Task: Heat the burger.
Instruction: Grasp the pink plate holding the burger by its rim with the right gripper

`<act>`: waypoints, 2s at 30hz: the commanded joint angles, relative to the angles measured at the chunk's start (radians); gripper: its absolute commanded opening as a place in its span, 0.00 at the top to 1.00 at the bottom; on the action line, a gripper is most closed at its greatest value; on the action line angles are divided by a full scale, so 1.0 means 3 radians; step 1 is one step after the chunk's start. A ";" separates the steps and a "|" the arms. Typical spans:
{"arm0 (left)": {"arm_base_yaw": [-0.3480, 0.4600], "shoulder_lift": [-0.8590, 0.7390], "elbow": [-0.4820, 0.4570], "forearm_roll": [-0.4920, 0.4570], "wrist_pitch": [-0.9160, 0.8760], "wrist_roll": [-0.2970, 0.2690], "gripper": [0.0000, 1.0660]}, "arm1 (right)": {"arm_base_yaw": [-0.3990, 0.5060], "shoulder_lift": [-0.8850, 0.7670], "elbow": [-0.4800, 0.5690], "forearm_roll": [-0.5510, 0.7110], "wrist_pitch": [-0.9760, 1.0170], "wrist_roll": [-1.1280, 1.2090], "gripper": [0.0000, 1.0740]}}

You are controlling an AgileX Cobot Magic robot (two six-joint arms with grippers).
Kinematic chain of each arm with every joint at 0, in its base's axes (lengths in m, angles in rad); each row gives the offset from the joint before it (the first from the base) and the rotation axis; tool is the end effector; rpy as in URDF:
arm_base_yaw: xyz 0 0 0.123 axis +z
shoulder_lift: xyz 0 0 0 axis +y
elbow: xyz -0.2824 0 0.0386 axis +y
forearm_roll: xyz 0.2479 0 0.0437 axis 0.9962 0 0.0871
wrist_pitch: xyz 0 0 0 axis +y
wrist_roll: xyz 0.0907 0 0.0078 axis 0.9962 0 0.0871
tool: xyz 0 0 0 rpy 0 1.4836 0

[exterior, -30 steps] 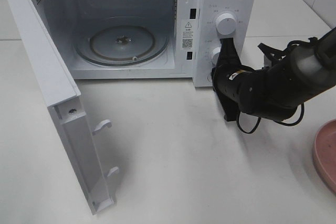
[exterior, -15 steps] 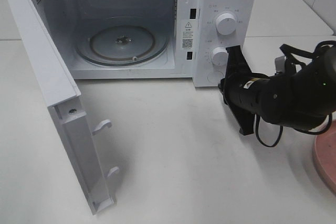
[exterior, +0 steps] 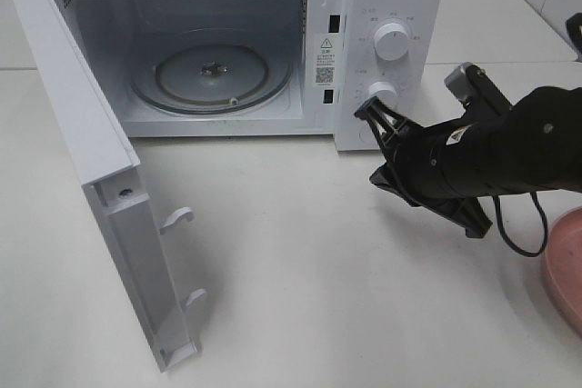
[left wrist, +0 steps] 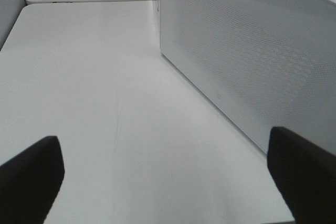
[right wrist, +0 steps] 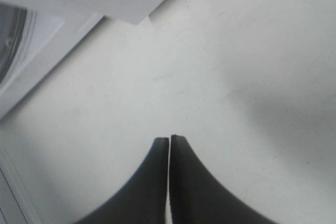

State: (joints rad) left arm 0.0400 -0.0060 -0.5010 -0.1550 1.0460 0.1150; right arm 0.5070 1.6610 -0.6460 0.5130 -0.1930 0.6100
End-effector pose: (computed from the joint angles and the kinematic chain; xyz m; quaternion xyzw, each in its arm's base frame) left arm -0.0053 -0.0124 0.2794 0.0344 0.8443 -0.0362 0.5336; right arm 0.2642 0.1370 0.1508 0.2925 0.8701 0.2561 0.3030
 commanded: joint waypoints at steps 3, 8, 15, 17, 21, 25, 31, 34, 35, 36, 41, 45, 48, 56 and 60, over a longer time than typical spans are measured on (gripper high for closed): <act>0.0007 -0.0070 0.0013 -0.0013 -0.0027 0.0010 0.03 | -0.0023 -0.0383 0.0013 -0.0047 0.0770 -0.1190 0.96; 0.0007 -0.0070 0.0013 -0.0013 -0.0027 0.0010 0.03 | -0.0077 -0.0510 -0.0037 -0.0143 0.1300 -0.1623 0.95; 0.0007 -0.0070 0.0013 -0.0013 -0.0027 0.0010 0.03 | -0.0223 -0.0590 -0.0340 -0.0833 0.2330 -0.1763 0.93; 0.0007 -0.0070 0.0013 -0.0013 -0.0027 0.0010 0.03 | -0.0257 -0.0657 -0.0450 -0.1097 0.2620 -0.1757 0.93; 0.0007 -0.0070 0.0013 -0.0013 -0.0027 0.0010 0.03 | -0.0257 -0.0737 -0.0523 -0.1320 0.2890 -0.1740 0.92; 0.0007 -0.0070 0.0013 -0.0013 -0.0027 0.0010 0.03 | -0.0257 -0.0840 -0.0540 -0.1520 0.3200 -0.1727 0.89; 0.0007 -0.0070 0.0013 -0.0013 -0.0027 0.0010 0.03 | -0.0387 -0.0920 -0.0540 -0.1557 0.3503 -0.1727 0.87; 0.0007 -0.0070 0.0013 -0.0013 -0.0027 0.0010 0.03 | -0.0480 -0.0967 -0.0540 -0.1633 0.3630 -0.1727 0.87; 0.0007 -0.0070 0.0013 -0.0013 -0.0027 0.0010 0.03 | -0.0513 -0.0997 -0.0540 -0.1660 0.3660 -0.1727 0.86; 0.0007 -0.0070 0.0013 -0.0013 -0.0027 0.0010 0.03 | -0.0587 -0.1057 -0.0540 -0.1730 0.3713 -0.1727 0.86; 0.0007 -0.0070 0.0013 -0.0013 -0.0027 0.0010 0.03 | -0.0783 -0.1220 -0.0540 -0.1850 0.3763 -0.1727 0.85; 0.0007 -0.0070 0.0013 -0.0013 -0.0027 0.0010 0.03 | -0.0897 -0.1313 -0.0540 -0.1890 0.3813 -0.1743 0.84; 0.0007 -0.0070 0.0013 -0.0013 -0.0027 0.0010 0.03 | -0.0980 -0.1380 -0.0540 -0.1950 0.3887 -0.1743 0.83; 0.0007 -0.0070 0.0013 -0.0013 -0.0027 0.0010 0.03 | -0.0993 -0.1383 -0.0540 -0.1990 0.3853 -0.1750 0.74; 0.0007 -0.0070 0.0013 -0.0013 -0.0027 0.0010 0.03 | -0.0993 -0.1383 -0.0540 -0.1993 0.3767 -0.1750 0.48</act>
State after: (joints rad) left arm 0.0400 -0.0060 -0.5010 -0.1550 1.0460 0.1150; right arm 0.2160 1.2490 -0.7990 -0.0780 0.9520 0.1000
